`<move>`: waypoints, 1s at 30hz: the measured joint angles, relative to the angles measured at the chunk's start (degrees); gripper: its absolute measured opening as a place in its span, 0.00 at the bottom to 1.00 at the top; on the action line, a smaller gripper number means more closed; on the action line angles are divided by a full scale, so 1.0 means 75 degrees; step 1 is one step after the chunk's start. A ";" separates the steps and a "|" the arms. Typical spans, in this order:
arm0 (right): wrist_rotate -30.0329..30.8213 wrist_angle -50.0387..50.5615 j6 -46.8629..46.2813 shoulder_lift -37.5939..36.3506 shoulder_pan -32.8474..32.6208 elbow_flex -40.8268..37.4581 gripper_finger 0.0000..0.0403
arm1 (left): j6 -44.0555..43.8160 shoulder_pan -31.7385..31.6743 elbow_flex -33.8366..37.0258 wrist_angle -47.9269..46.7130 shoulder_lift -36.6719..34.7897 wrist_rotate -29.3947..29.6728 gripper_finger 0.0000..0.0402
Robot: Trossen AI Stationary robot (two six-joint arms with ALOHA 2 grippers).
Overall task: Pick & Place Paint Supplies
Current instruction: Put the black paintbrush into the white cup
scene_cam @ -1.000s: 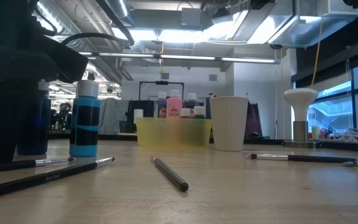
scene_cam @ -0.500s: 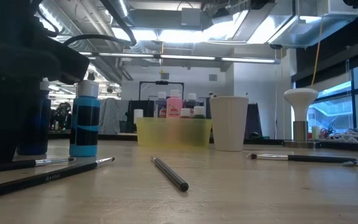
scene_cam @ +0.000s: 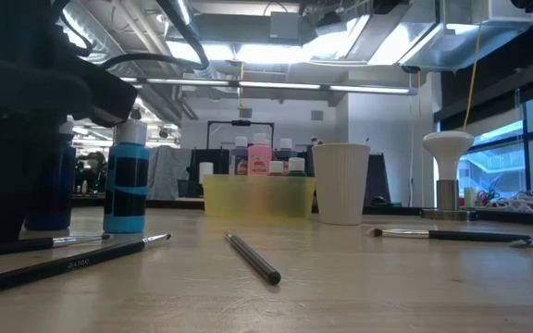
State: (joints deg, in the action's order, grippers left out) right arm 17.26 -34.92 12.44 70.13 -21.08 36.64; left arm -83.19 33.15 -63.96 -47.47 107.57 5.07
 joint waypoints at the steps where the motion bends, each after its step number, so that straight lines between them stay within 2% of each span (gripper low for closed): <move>1: 0.0000 0.0000 -0.0001 0.0000 -0.0001 0.0000 0.44 | 0.0066 -0.0003 0.0000 -0.0002 0.0000 -0.0036 0.46; 30: 0.0002 0.0006 0.0001 0.0000 0.0000 0.0000 0.44 | 0.0520 0.0012 -0.0009 -0.0009 0.0006 -0.0505 0.44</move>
State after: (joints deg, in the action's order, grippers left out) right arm 17.27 -34.87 12.45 70.13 -21.08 36.64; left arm -79.29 33.23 -64.03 -47.54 107.61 1.28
